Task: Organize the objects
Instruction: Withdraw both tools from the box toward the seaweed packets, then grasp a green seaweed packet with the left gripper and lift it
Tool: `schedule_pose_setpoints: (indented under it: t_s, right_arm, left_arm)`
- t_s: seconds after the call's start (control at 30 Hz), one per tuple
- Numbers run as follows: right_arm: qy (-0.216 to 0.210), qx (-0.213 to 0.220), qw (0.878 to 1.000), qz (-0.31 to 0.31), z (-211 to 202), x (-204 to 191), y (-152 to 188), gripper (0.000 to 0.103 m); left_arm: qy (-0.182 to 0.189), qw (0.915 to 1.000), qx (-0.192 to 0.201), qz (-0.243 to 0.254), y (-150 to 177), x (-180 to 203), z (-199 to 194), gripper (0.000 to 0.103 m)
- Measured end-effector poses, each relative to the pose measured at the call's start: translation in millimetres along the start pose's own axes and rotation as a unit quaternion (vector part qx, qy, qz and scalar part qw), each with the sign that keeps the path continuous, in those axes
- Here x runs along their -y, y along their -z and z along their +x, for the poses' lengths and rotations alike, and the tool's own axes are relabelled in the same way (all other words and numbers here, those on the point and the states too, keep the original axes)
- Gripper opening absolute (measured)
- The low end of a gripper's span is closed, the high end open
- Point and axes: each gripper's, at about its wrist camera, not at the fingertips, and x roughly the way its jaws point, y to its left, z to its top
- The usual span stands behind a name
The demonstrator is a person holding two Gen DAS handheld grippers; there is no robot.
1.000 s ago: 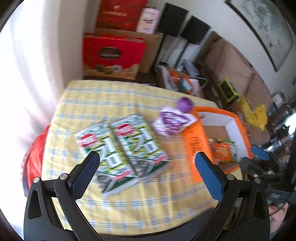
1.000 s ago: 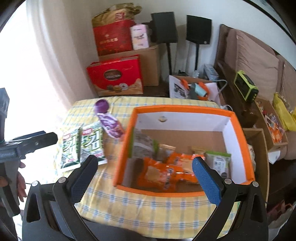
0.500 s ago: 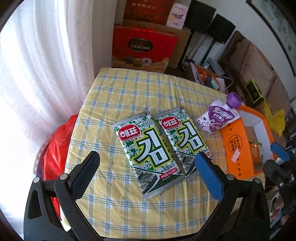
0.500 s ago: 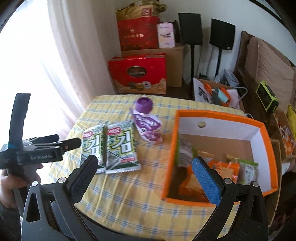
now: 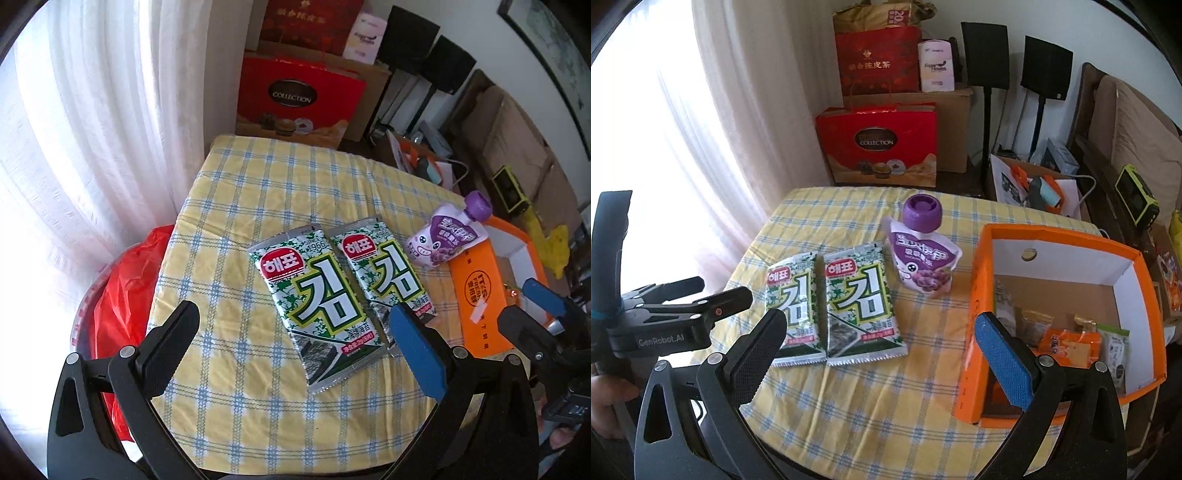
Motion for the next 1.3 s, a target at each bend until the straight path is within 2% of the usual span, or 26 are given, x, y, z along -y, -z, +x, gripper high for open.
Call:
schedule_pose_setpoints:
  t_s: [0.3, 0.6, 0.9, 1.13, 1.3]
  right_arm:
    - [-0.006, -0.016, 1.0, -0.006, 19, -5, 3, 0.102]
    - [-0.013, -0.022, 1.0, 0.005, 26, 1, 8, 0.102]
    - [-0.008, -0.022, 1.0, 0.005, 31, 2, 10, 0.102]
    - [-0.006, -0.021, 1.0, 0.008, 31, 4, 11, 0.102]
    - [-0.007, -0.02, 1.0, 0.012, 29, 6, 11, 0.102]
  left_arm:
    - [0.004, 0.9997, -0.02, -0.011, 2, -6, 19, 0.103]
    - [0.01, 0.9986, -0.05, -0.011, -4, 10, 58, 0.102]
    - [0.001, 0.9982, -0.059, -0.009, -3, 17, 78, 0.101]
    - [-0.008, 0.9977, -0.068, 0.0, 0, 20, 89, 0.093]
    - [-0.023, 0.9978, -0.058, 0.02, 4, 23, 89, 0.087]
